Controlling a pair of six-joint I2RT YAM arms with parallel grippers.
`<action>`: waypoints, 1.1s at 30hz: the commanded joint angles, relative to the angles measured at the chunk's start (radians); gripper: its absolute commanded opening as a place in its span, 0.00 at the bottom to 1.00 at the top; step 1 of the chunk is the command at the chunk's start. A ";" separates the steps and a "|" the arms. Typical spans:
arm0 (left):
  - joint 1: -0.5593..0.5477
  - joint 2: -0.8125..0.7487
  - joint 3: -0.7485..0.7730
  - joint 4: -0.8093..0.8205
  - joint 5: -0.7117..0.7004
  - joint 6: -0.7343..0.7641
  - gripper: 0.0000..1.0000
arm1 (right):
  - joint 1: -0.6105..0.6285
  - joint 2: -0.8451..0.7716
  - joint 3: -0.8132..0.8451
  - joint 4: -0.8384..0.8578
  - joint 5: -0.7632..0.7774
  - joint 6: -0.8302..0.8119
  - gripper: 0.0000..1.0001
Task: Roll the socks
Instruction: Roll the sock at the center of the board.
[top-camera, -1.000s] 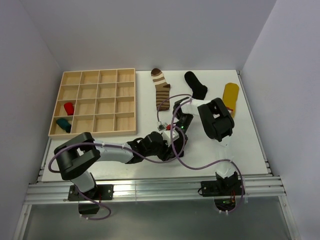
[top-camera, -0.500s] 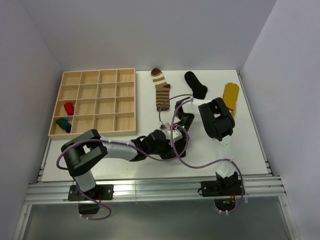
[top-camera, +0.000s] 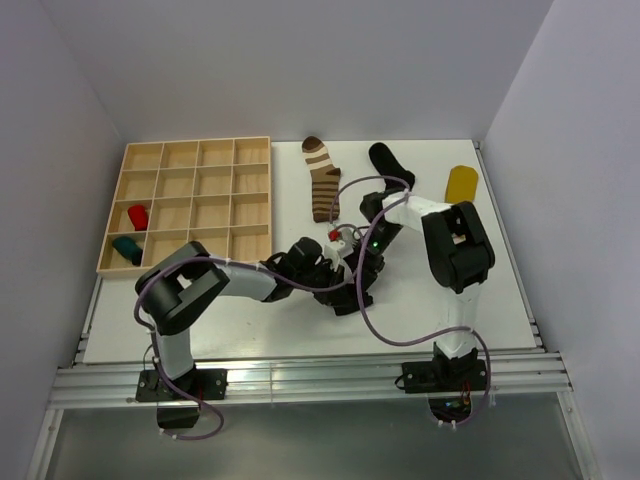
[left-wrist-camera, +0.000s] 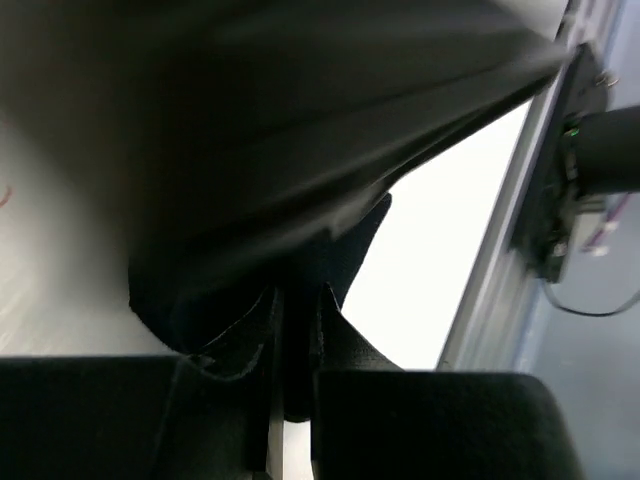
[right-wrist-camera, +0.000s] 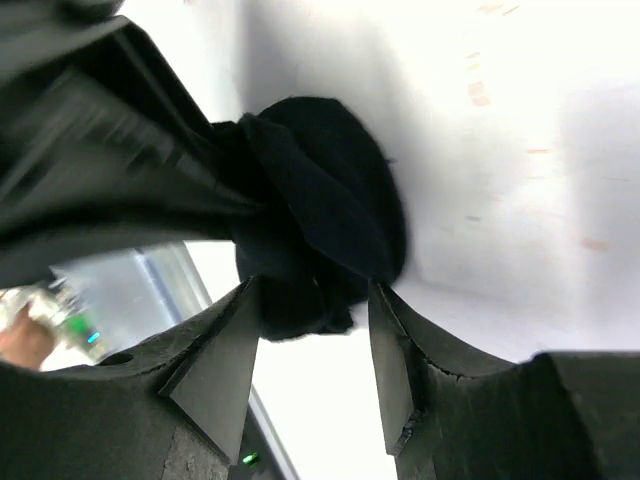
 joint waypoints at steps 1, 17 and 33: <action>0.052 0.069 -0.031 -0.142 0.071 -0.078 0.00 | -0.043 -0.080 -0.006 0.123 0.011 -0.024 0.54; 0.187 0.184 0.125 -0.355 0.330 -0.175 0.00 | -0.210 -0.393 -0.219 0.308 0.023 -0.037 0.52; 0.240 0.307 0.262 -0.606 0.432 -0.144 0.00 | 0.198 -0.857 -0.638 0.716 0.279 -0.065 0.58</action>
